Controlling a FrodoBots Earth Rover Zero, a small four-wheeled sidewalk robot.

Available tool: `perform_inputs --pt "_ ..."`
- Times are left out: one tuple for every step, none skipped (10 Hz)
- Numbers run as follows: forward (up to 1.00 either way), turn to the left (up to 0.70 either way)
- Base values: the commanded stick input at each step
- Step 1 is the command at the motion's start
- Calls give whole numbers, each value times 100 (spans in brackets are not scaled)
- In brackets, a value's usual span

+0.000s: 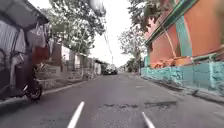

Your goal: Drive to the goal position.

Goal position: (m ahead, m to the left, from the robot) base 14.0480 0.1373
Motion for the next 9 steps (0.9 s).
perform_inputs --pt "70 0" --pt "70 0" --pt "70 0" --pt "70 0" --pt "70 0" --pt "70 0" --pt "70 0" --pt "70 -21" --pt "70 -35"
